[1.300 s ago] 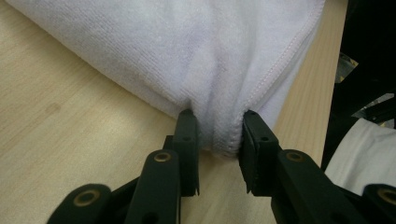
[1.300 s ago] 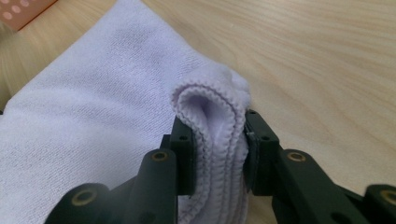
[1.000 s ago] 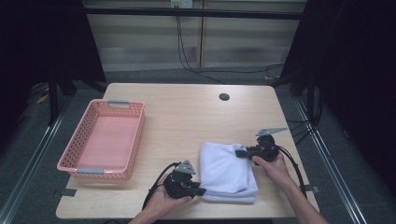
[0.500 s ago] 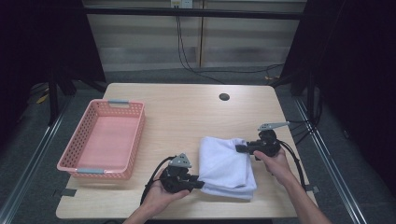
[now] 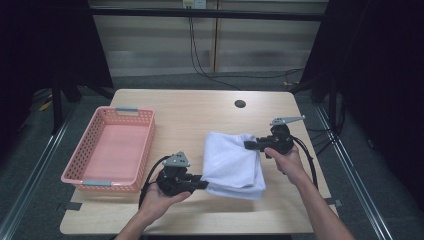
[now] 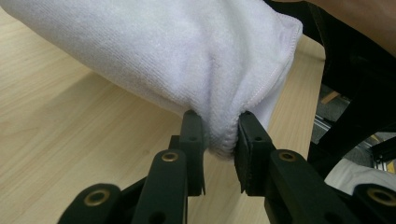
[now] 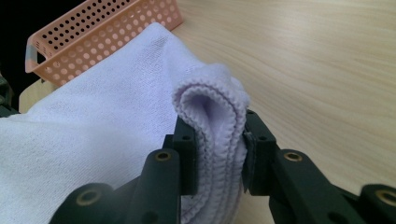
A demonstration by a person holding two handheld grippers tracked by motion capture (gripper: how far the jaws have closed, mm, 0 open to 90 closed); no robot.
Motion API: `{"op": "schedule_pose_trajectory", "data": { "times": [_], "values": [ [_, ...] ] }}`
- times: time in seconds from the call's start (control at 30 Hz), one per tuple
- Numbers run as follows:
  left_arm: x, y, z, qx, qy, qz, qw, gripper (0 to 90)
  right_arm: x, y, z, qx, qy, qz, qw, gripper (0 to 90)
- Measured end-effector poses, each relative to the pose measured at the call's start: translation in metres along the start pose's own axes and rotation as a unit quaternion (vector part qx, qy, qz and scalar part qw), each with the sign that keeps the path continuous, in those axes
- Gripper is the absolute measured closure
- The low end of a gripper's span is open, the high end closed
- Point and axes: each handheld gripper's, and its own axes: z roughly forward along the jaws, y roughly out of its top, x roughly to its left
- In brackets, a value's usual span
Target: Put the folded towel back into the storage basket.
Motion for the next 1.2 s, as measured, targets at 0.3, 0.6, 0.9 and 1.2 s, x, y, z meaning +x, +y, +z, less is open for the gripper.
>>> {"op": "schedule_pose_trajectory", "data": {
  "times": [0.3,0.6,0.9,1.2],
  "values": [
    [0.005,0.009,-0.011,-0.014,0.007,-0.003,0.9999,75.3,0.003,0.02,0.003,-0.005,0.002,-0.006,1.0,71.2],
    [0.004,0.03,-0.022,-0.024,0.014,0.011,0.9996,75.3,0.004,0.04,-0.005,-0.02,0.001,-0.013,0.9997,71.2],
    [0.006,0.049,-0.035,-0.036,0.024,0.016,0.9989,75.4,0.004,0.061,-0.012,-0.038,0.003,-0.018,0.9991,71.2],
    [0.017,0.05,-0.047,-0.045,0.038,0.008,0.9983,75.6,0.005,0.079,0.001,-0.042,0.007,-0.018,0.9989,71.3]
  ]
}}
